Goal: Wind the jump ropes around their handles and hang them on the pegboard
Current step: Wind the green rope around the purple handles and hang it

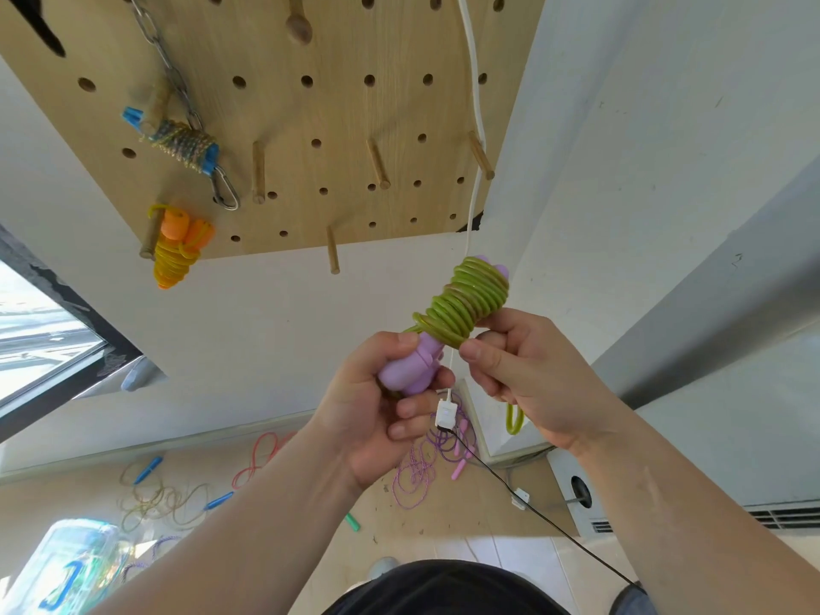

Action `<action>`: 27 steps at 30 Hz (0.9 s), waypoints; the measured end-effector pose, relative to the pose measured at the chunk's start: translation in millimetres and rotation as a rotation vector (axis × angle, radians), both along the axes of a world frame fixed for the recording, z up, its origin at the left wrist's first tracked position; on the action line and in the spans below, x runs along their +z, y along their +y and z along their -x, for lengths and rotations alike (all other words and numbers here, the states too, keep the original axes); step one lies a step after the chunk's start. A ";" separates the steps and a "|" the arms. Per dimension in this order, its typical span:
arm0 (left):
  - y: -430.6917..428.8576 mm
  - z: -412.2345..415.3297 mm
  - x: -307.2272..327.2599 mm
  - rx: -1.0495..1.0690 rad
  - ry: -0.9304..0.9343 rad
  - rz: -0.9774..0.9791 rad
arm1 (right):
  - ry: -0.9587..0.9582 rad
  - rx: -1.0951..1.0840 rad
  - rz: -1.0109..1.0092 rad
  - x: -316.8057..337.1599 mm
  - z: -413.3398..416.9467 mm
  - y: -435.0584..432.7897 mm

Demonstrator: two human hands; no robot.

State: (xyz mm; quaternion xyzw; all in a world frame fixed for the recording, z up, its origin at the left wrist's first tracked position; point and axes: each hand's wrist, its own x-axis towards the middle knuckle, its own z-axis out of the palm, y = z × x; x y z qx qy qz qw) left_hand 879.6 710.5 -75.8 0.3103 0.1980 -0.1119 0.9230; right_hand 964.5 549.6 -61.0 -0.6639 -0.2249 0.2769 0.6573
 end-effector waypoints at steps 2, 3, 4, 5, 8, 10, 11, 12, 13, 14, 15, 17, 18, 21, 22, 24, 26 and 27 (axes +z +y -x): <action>1.6 -1.2 -0.5 -0.018 -0.027 -0.128 | -0.018 -0.033 0.008 -1.7 2.1 0.2; 2.1 -2.4 0.0 -0.016 -0.036 -0.231 | -0.023 -0.054 0.010 -2.7 3.8 0.7; 3.2 -3.2 -0.2 0.003 -0.044 -0.357 | -0.024 -0.082 0.009 -3.4 5.5 1.2; 4.2 -3.6 -1.2 0.037 -0.056 -0.501 | -0.021 -0.117 0.009 -4.0 6.8 1.7; 5.2 -2.6 -5.2 0.137 -0.117 -0.926 | -0.006 -0.215 0.027 -4.4 8.6 3.3; 3.1 -1.9 -6.9 0.129 -0.158 -1.083 | 0.002 -0.252 0.041 -4.1 10.3 6.1; 0.8 -2.3 -7.5 0.124 -0.163 -1.127 | 0.007 -0.261 0.040 -4.0 11.4 7.9; -1.2 -2.5 -7.7 0.127 -0.166 -1.144 | 0.011 -0.267 0.036 -3.3 12.7 9.7; -3.5 -2.5 -6.1 0.140 -0.172 -1.122 | 0.013 -0.267 0.030 -2.4 14.1 11.5; -5.0 -2.0 -4.3 0.160 -0.176 -1.075 | 0.014 -0.258 0.023 -0.7 15.4 12.8; -5.8 -1.7 -2.7 0.185 -0.177 -1.017 | 0.012 -0.240 0.017 0.9 16.3 13.3; -5.9 -0.7 0.7 0.231 -0.155 -0.888 | 0.001 -0.191 0.012 3.3 16.7 12.2; -5.9 0.1 2.9 0.252 -0.138 -0.805 | -0.010 -0.170 0.019 4.0 16.0 11.0; -9.3 2.6 9.4 0.292 -0.106 -0.573 | 0.003 -0.161 0.041 4.7 11.0 5.8; -12.1 3.6 11.1 0.291 -0.089 -0.508 | 0.038 -0.161 0.034 4.9 9.4 4.2; -18.4 5.0 13.8 0.265 -0.046 -0.389 | 0.100 -0.154 0.027 4.7 8.2 2.7; -22.3 4.8 15.9 0.236 -0.013 -0.305 | 0.184 -0.123 0.022 2.9 7.4 3.3; -22.9 4.1 16.1 0.229 -0.002 -0.270 | 0.245 -0.091 0.007 1.6 6.1 3.8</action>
